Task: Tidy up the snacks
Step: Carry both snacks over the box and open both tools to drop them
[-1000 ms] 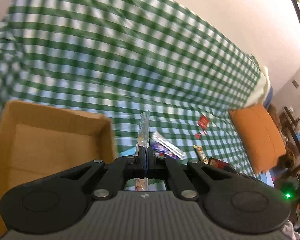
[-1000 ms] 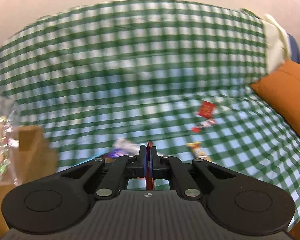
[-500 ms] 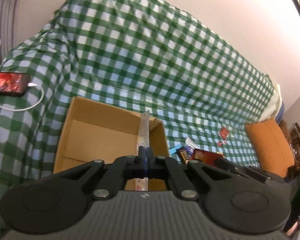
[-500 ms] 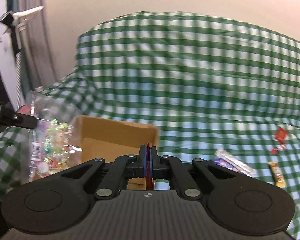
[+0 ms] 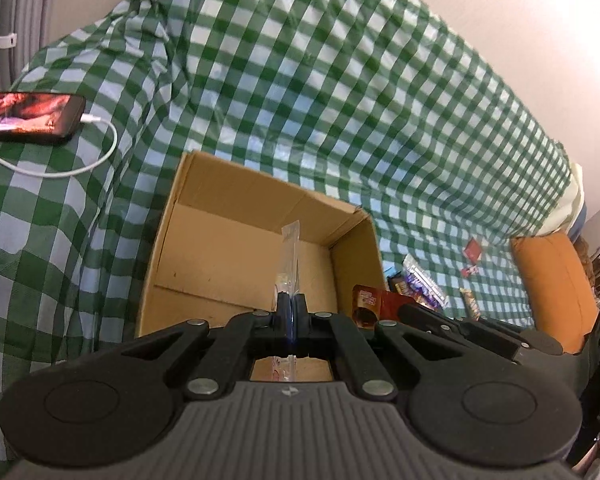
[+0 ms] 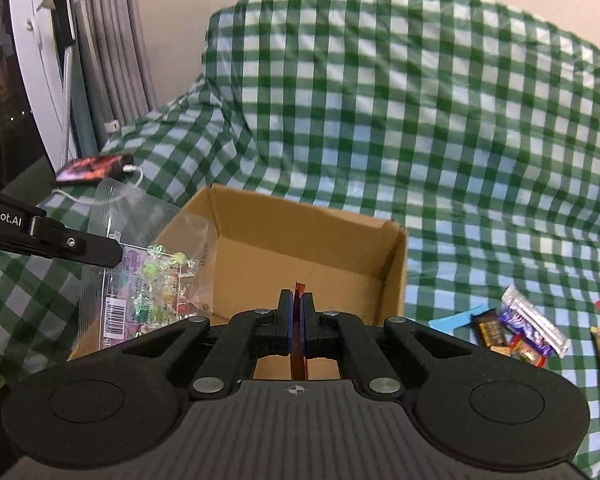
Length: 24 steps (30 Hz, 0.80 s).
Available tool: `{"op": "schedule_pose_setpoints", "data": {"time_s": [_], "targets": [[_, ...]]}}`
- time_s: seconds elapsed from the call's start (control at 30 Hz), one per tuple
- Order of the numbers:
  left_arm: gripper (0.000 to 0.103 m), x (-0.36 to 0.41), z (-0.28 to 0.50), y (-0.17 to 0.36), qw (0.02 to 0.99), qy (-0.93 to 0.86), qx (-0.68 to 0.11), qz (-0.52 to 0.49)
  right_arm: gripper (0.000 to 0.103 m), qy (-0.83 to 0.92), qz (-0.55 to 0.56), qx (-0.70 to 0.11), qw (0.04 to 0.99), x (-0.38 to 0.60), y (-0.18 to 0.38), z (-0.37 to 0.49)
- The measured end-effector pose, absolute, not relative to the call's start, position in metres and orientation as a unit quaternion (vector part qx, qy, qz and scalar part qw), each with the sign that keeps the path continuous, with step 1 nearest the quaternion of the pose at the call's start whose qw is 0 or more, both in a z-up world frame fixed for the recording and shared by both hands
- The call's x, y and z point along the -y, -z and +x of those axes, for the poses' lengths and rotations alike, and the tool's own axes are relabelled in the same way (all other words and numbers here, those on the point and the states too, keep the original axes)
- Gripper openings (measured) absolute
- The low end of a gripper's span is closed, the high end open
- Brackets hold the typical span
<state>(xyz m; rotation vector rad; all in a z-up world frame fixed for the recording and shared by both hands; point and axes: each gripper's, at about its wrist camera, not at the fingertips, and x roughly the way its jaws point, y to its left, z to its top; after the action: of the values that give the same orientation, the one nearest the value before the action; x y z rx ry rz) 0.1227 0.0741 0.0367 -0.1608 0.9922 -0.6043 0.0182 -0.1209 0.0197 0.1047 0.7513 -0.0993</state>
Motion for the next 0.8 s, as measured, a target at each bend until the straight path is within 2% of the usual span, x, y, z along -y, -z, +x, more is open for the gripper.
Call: {"op": "schedule_pose_setpoints", "data": {"time_s": [0.47,0.5,0.53,0.57,0.6,0.63,0.67,0.8], "targets": [[0.0,-0.054,0.147,-0.008,0.831,0.266,-0.488,-0.038,0.004,0.051,0.059,-0.407,0.91,0.12,0.022,0.057],[0.005,-0.052,0.147,-0.01,0.833,0.264,-0.486,-0.033,0.006,0.05,0.066,-0.403,0.911,0.121,0.022,0.059],[0.021,-0.054,0.147,-0.013,0.837,0.26,-0.48,-0.032,0.007,0.048,0.077,-0.397,0.913,0.121,0.02,0.061],[0.038,-0.055,0.147,-0.017,0.842,0.259,-0.473,-0.033,0.022,0.04,0.089,-0.391,0.915,0.122,0.017,0.061],[0.079,-0.058,0.145,-0.022,0.848,0.255,-0.464,-0.034,0.035,0.031,0.1,-0.388,0.916,0.122,0.013,0.061],[0.102,-0.062,0.143,-0.028,0.857,0.244,-0.452,-0.036,0.062,0.026,0.109,-0.381,0.918,0.122,0.008,0.059],[0.103,-0.068,0.138,-0.033,0.869,0.229,-0.436,-0.042,0.077,0.027,0.112,-0.372,0.921,0.121,0.004,0.056],[0.103,-0.083,0.12,-0.042,0.876,0.214,-0.43,-0.038,0.088,0.033,0.093,-0.365,0.926,0.116,-0.007,0.036]]}}
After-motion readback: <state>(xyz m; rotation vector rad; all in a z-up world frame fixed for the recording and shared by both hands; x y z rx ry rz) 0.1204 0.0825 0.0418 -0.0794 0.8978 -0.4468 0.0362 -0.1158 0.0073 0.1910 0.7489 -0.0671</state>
